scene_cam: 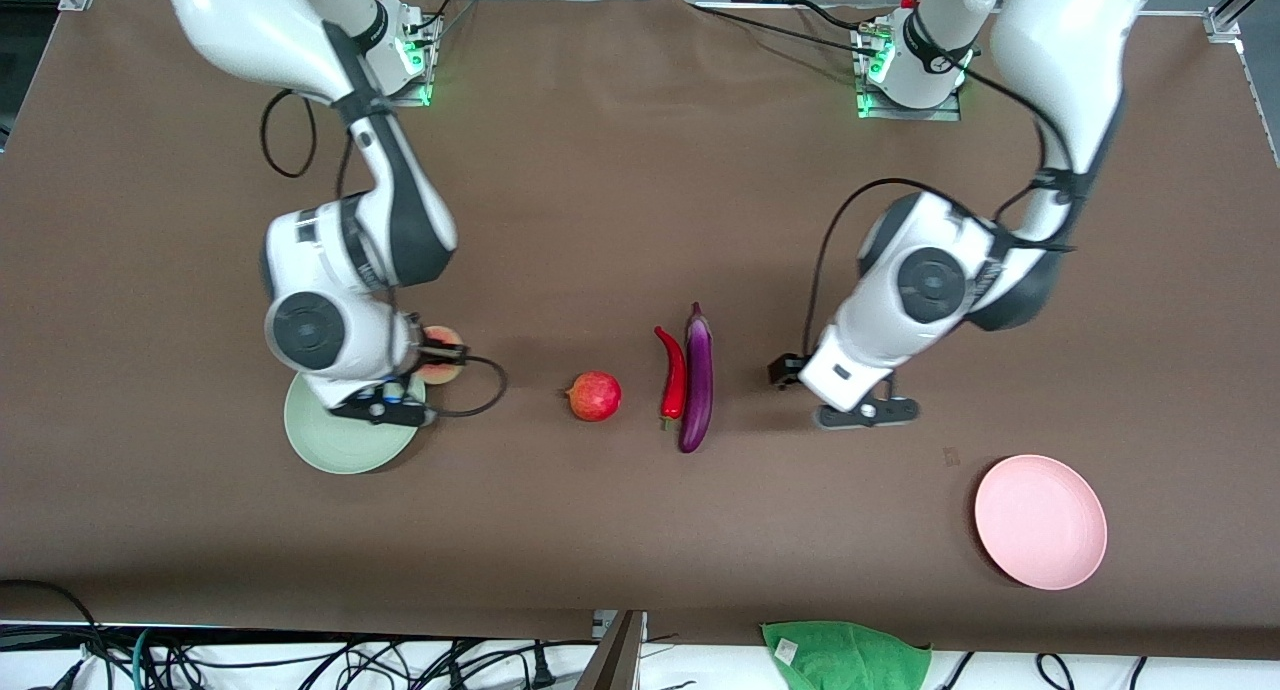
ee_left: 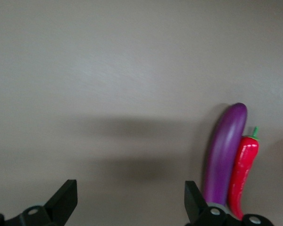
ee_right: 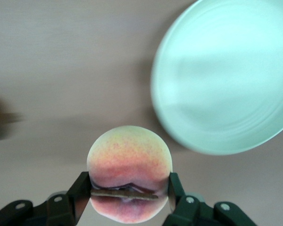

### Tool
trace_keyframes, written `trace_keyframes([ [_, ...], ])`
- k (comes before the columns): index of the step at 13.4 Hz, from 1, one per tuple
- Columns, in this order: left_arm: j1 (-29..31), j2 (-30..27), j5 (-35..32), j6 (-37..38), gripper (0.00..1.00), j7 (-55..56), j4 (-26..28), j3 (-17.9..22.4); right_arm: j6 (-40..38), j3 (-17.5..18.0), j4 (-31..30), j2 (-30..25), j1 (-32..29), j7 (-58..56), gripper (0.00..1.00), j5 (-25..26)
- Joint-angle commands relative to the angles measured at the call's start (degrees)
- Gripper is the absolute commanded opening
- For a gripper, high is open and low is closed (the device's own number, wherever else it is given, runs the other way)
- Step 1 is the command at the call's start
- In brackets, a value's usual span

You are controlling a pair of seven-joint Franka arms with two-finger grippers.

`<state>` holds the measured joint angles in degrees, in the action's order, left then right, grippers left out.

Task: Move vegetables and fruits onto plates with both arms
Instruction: 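Place the peach on the green plate while the left gripper grasps the eggplant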

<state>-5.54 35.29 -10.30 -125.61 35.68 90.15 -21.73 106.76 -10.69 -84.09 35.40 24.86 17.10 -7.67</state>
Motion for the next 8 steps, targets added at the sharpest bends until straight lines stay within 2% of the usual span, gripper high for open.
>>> trace_keyframes([
  [1, -3.8, 3.2, -3.7, -1.8, 1.00, 3.9, -1.4, 0.3, 5.8, -0.9, -8.5, -3.9, -3.0, -8.6, 0.41, -1.6],
  [3, -5.8, 5.3, -6.4, -4.6, 1.00, 5.2, -1.5, 0.3, 7.3, -0.9, -8.8, -3.4, -6.2, -13.2, 0.45, -1.8],
  [5, -8.2, 7.7, -7.6, -7.4, 1.00, 7.0, -1.6, 0.3, 8.2, -0.7, -8.8, -1.7, -9.2, -18.8, 0.52, -6.7],
  [7, -8.9, 9.2, -11.0, -7.8, 1.00, 7.6, -2.5, 0.3, 8.1, -0.8, -8.6, -1.4, -9.7, -20.9, 0.67, -8.2],
  [8, -9.7, 10.0, -11.9, -7.9, 1.00, 7.9, -2.6, 0.3, 7.9, -0.8, -8.3, -1.5, -9.7, -20.6, 0.84, -8.3],
])
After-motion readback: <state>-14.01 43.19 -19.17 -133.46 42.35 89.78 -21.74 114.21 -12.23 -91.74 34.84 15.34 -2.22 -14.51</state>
